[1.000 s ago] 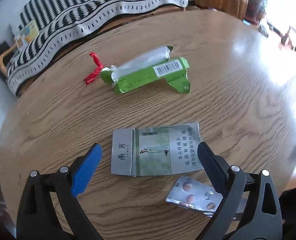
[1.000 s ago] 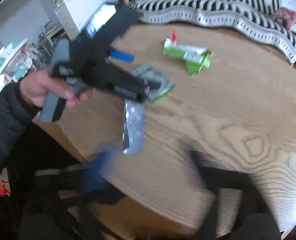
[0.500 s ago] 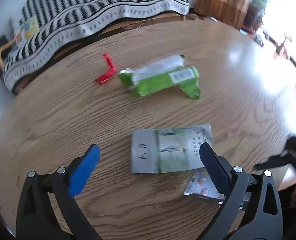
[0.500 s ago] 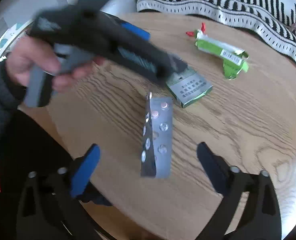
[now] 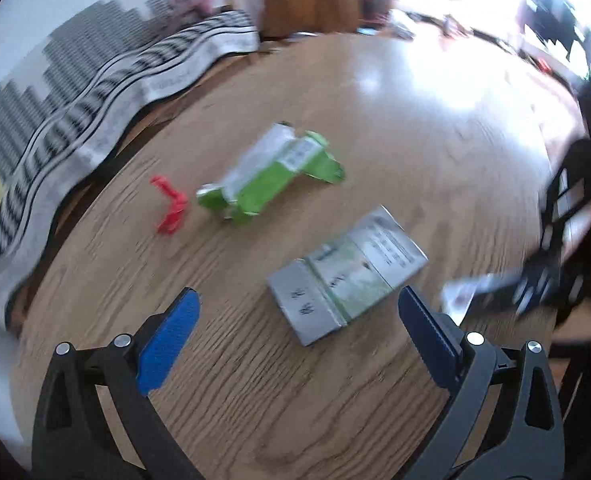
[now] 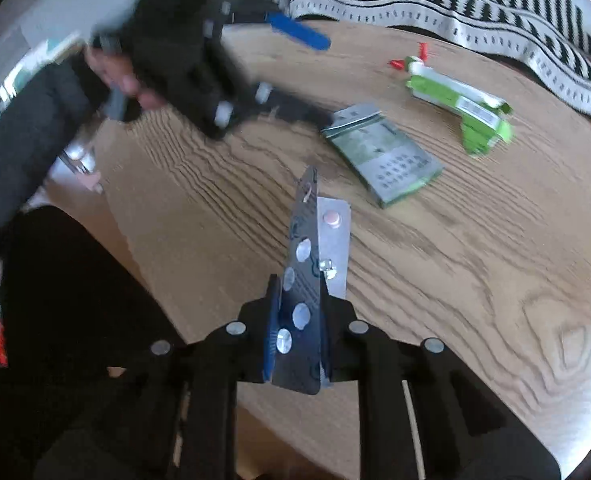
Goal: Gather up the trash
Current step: 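Grasp the pill blister pack with right tool, then the cigarette box with left tool, then carry both items over the bin and open both tools to drop them, then return both tools to the table, then grasp the red wrapper with left tool while right tool grasps green snack bag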
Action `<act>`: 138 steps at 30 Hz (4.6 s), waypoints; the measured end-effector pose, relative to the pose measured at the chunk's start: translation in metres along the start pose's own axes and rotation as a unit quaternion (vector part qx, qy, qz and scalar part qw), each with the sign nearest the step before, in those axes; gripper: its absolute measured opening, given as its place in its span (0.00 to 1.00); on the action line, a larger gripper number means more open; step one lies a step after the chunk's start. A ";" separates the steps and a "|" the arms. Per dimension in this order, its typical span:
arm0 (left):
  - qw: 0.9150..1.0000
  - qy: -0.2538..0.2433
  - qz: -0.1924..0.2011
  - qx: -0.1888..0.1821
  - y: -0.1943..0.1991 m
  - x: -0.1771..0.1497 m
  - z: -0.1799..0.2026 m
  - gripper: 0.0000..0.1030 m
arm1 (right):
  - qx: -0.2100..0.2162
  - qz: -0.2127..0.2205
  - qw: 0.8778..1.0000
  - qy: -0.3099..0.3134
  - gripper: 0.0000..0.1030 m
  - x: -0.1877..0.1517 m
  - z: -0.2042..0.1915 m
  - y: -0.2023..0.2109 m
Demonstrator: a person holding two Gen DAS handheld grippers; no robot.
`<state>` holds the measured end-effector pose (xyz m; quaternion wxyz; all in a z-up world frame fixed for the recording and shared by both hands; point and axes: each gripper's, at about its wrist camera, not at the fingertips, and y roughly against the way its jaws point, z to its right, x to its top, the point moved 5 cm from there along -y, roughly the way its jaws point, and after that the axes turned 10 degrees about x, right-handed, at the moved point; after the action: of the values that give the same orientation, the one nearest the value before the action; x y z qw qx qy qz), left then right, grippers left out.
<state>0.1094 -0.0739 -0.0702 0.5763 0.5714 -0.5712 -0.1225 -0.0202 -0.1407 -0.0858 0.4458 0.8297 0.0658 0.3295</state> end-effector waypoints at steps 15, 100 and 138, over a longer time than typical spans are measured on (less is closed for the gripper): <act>0.999 -0.009 -0.020 -0.048 -0.067 0.033 0.036 0.95 | -0.021 0.053 0.994 -0.098 0.17 -0.054 0.052 0.074; 0.984 0.142 0.026 -0.101 -0.044 0.288 0.314 0.91 | -0.294 0.304 0.758 -0.497 0.82 -0.307 0.241 0.366; 0.885 0.426 -0.101 0.159 -0.102 0.013 -0.136 0.10 | -0.158 0.051 0.983 -0.073 0.88 0.068 0.133 0.006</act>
<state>0.2737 -0.0460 -0.1035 0.6504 0.7069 -0.2218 0.1675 0.1116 -0.2097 -0.0994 0.5572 0.7731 -0.0621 0.2967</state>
